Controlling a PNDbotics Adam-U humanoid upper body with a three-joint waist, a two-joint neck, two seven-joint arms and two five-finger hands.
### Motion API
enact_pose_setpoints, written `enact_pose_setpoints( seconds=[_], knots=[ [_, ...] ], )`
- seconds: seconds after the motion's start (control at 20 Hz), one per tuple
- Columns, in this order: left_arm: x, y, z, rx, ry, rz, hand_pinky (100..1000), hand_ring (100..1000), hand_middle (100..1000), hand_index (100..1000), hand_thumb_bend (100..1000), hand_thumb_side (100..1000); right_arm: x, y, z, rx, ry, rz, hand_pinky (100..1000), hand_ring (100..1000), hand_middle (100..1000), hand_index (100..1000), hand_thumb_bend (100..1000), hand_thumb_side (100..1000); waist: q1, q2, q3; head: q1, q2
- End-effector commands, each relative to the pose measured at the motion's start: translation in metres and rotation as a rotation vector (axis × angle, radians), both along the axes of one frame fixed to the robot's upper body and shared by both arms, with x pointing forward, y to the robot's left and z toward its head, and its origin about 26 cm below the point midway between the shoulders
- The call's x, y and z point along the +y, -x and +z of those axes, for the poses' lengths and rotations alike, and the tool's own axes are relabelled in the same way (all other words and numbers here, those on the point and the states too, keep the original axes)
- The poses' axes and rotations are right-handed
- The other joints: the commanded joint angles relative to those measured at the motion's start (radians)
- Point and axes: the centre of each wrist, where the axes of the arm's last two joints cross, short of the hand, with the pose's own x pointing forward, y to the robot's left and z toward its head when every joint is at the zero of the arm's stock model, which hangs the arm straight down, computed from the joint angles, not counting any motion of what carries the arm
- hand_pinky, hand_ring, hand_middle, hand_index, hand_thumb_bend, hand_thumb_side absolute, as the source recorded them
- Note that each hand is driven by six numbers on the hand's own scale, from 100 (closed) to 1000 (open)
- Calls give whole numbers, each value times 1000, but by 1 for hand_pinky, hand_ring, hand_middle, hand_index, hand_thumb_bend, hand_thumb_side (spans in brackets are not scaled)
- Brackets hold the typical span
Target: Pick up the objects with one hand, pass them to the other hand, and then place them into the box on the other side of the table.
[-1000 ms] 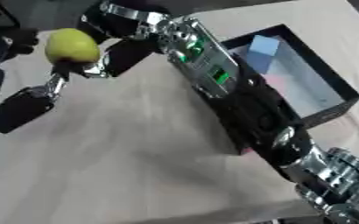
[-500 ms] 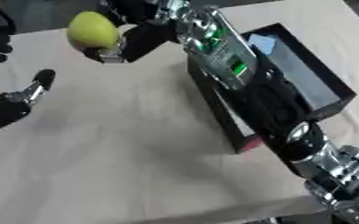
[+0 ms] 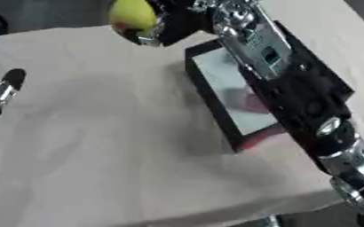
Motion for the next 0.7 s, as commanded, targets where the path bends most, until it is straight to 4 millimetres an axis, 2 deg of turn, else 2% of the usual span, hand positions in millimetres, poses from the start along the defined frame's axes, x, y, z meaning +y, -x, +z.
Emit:
enact_pose_setpoints(
  seconds=[0.05, 0.7],
  knots=[
    [11, 3, 13, -41, -13, 28, 916, 806, 758, 874, 471, 562, -23, 6, 16, -46, 0, -51, 874, 734, 463, 441, 374, 100, -3, -33, -2, -9, 3],
    [26, 5, 15, -65, 1, 99, 915, 805, 756, 858, 463, 560, -109, 10, 2, -69, 80, -312, 872, 735, 468, 448, 382, 100, -2, -34, -11, -80, -3]
  ],
)
